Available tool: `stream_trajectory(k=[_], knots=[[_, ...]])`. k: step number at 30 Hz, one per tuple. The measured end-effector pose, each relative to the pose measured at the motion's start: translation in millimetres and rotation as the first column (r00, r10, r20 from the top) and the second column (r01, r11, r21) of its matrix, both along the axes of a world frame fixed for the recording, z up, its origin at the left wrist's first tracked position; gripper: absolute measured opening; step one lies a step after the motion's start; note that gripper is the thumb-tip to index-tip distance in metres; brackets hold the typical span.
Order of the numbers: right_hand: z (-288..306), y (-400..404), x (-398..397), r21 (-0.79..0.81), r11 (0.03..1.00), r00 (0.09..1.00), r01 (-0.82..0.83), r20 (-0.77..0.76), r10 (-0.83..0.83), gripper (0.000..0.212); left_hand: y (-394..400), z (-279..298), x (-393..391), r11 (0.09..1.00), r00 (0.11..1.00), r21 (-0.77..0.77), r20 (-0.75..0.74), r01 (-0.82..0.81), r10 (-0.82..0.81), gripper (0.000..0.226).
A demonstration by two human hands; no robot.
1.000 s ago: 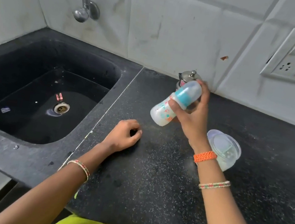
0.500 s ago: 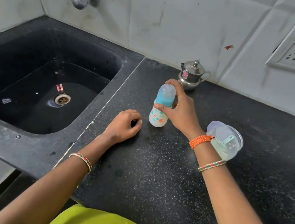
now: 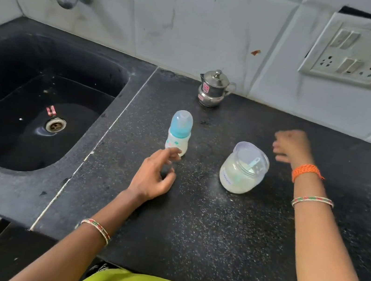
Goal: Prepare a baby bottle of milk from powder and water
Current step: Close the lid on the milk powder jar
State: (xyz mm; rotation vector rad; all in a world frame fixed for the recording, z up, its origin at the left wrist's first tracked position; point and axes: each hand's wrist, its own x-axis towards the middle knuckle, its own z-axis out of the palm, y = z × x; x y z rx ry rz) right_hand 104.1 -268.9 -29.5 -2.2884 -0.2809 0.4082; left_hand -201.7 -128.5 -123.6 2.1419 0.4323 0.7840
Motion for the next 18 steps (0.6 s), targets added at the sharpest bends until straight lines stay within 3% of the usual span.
stream_trajectory(k=[2, 3, 8, 12, 18], knots=[[-18.8, -8.6, -2.4, -0.151, 0.985, 0.971, -0.081, -0.237, 0.044, 0.034, -14.9, 1.6, 13.1, 0.999, 1.0, -0.042, 0.002, 0.018, -0.018, 0.042], [-26.0, -8.8, -3.4, -0.197, 0.969, 0.958, -0.15, -0.272, 0.093, 0.03, -21.1, 1.8, 19.1, 0.998, 1.0, -0.052, -0.015, 0.022, -0.022, 0.041], [-34.2, 3.6, -7.3, -0.223, 0.95, 0.976, -0.216, -0.05, 0.21, 0.006, -42.9, -1.6, 39.1, 0.997, 0.99, -0.055, -0.13, 0.047, -0.053, 0.044], [-23.6, 0.1, -11.3, -0.149, 0.964, 0.971, -0.22, 0.06, 0.231, 0.009, -53.2, -2.5, 52.7, 0.994, 0.982, -0.102, -0.179, 0.045, -0.062, 0.058], [12.5, -27.9, -29.4, 0.182, 0.949, 0.941, -0.256, 0.272, 0.202, 0.016, -67.5, 7.3, 78.8, 0.968, 0.968, -0.244, -0.222, 0.059, -0.115, 0.093]])
